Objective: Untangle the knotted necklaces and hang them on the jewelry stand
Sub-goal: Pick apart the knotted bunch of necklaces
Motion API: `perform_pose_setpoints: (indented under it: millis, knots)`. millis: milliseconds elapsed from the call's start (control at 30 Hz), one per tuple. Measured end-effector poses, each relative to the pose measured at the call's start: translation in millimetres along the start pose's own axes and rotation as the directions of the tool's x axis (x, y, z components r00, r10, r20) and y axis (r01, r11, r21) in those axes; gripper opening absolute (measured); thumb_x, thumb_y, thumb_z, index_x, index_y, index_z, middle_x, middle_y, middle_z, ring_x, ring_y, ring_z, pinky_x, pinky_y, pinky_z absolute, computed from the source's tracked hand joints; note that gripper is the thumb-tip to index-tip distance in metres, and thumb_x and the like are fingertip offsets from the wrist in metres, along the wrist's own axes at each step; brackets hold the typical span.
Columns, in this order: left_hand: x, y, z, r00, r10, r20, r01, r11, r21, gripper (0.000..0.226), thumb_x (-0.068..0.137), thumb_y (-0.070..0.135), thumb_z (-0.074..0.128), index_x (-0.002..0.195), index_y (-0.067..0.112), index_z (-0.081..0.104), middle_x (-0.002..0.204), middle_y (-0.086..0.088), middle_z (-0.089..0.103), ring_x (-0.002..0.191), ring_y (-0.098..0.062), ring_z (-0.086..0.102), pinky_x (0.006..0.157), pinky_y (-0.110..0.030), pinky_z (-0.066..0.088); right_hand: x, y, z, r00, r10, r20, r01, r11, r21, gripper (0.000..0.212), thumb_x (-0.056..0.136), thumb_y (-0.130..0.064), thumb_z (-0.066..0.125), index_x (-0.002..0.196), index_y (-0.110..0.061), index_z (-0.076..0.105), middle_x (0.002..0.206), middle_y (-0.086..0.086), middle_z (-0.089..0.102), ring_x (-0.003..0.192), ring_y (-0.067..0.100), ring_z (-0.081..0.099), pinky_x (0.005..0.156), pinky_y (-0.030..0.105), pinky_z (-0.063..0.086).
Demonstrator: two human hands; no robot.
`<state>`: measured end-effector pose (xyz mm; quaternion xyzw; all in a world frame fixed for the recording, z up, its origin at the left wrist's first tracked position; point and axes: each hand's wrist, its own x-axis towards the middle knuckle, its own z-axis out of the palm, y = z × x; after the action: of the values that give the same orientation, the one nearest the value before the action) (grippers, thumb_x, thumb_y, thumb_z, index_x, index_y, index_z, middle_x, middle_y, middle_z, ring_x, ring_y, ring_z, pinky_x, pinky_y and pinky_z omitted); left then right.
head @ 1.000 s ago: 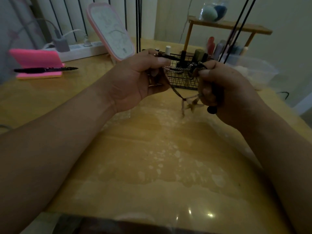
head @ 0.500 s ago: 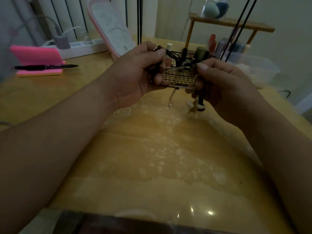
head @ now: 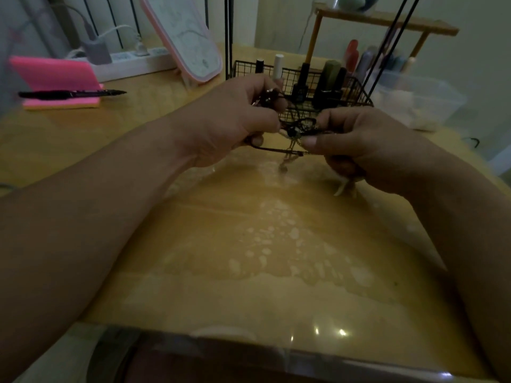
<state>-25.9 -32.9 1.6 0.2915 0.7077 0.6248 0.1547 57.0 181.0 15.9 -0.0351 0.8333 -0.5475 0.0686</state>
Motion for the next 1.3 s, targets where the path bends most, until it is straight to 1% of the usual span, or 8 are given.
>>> perform_pose_setpoints:
  millis: [100, 233, 433, 567, 733, 900, 1067, 1300]
  knots:
    - [-2, 1, 1, 1.000, 0.026, 0.010, -0.026, 0.997, 0.071, 0.037, 0.087, -0.014, 0.058, 0.106, 0.017, 0.063, 0.091, 0.008, 0.066, 0.072, -0.004, 0.054, 0.056, -0.022, 0.044, -5, -6, -1, 1.000, 0.019, 0.021, -0.015, 0.989, -0.149, 0.028, 0.075, -0.035, 0.075, 0.094, -0.015, 0.073, 0.070, 0.005, 0.054, 0.053, 0.016, 0.042, 0.046, 0.028, 0.035]
    - [-5, 2, 3, 0.995, 0.091, -0.044, -0.078, 0.969, 0.235, 0.035, 0.088, -0.006, 0.061, 0.109, 0.022, 0.065, 0.118, -0.004, 0.067, 0.082, -0.004, 0.058, 0.061, -0.020, 0.047, -10, -13, -2, 0.998, 0.004, 0.068, 0.019, 0.940, -0.340, 0.013, 0.087, -0.030, 0.075, 0.088, -0.017, 0.073, 0.065, 0.001, 0.057, 0.054, 0.015, 0.049, 0.053, 0.033, 0.041]
    - [0, -14, 18, 0.986, 0.155, -0.055, -0.090, 0.789, 0.607, 0.026, 0.095, 0.018, 0.072, 0.116, 0.030, 0.062, 0.117, 0.013, 0.060, 0.099, 0.004, 0.057, 0.077, -0.007, 0.045, -10, -11, -2, 0.995, 0.000, 0.102, 0.025, 0.968, -0.248, 0.015, 0.086, -0.032, 0.071, 0.074, -0.023, 0.073, 0.057, 0.003, 0.046, 0.049, 0.019, 0.038, 0.050, 0.036, 0.034]
    - [-3, -12, 16, 0.992, 0.125, 0.025, -0.114, 0.783, 0.611, 0.040, 0.091, 0.023, 0.074, 0.124, 0.037, 0.055, 0.128, 0.011, 0.048, 0.111, -0.002, 0.054, 0.083, -0.013, 0.046, -9, -10, -4, 0.989, 0.003, 0.146, 0.024, 0.983, -0.184, 0.014, 0.079, -0.037, 0.070, 0.080, -0.025, 0.077, 0.056, 0.002, 0.045, 0.048, 0.018, 0.036, 0.049, 0.035, 0.030]
    - [-10, 5, 8, 0.970, 0.240, 0.043, -0.222, 0.798, 0.560, 0.016, 0.092, 0.012, 0.070, 0.101, 0.021, 0.060, 0.092, 0.006, 0.061, 0.078, -0.004, 0.057, 0.067, -0.015, 0.048, -7, -6, -7, 0.994, -0.003, 0.111, 0.027, 0.976, -0.216, 0.016, 0.092, -0.026, 0.068, 0.094, -0.012, 0.075, 0.057, 0.004, 0.043, 0.049, 0.019, 0.033, 0.048, 0.033, 0.028]
    - [-13, 9, 7, 0.979, 0.193, 0.072, -0.203, 0.846, 0.494, 0.010, 0.096, 0.019, 0.072, 0.093, 0.019, 0.063, 0.073, 0.000, 0.065, 0.062, -0.008, 0.061, 0.058, -0.021, 0.053, -4, -2, -8, 0.997, 0.028, 0.067, -0.020, 0.993, -0.119, 0.014, 0.098, -0.015, 0.061, 0.093, -0.007, 0.071, 0.058, 0.001, 0.040, 0.048, 0.018, 0.033, 0.050, 0.034, 0.024]
    - [-10, 0, 14, 0.977, 0.107, 0.183, -0.196, 0.783, 0.590, 0.013, 0.092, 0.029, 0.076, 0.104, 0.027, 0.073, 0.089, 0.013, 0.070, 0.075, 0.003, 0.064, 0.063, -0.008, 0.044, -1, 0, -10, 0.996, 0.076, 0.045, -0.079, 0.995, 0.068, 0.044, 0.100, -0.014, 0.053, 0.062, -0.026, 0.068, 0.062, 0.000, 0.035, 0.049, 0.014, 0.031, 0.047, 0.030, 0.024]
    - [-8, -9, 24, 0.978, 0.050, 0.204, -0.176, 0.723, 0.668, 0.024, 0.089, 0.040, 0.078, 0.110, 0.033, 0.070, 0.089, 0.021, 0.057, 0.080, 0.018, 0.053, 0.061, -0.002, 0.038, 2, 2, -10, 0.998, 0.047, 0.040, -0.058, 0.934, 0.351, 0.018, 0.098, -0.020, 0.049, 0.083, -0.019, 0.059, 0.059, -0.010, 0.043, 0.047, 0.006, 0.030, 0.055, 0.032, 0.014]
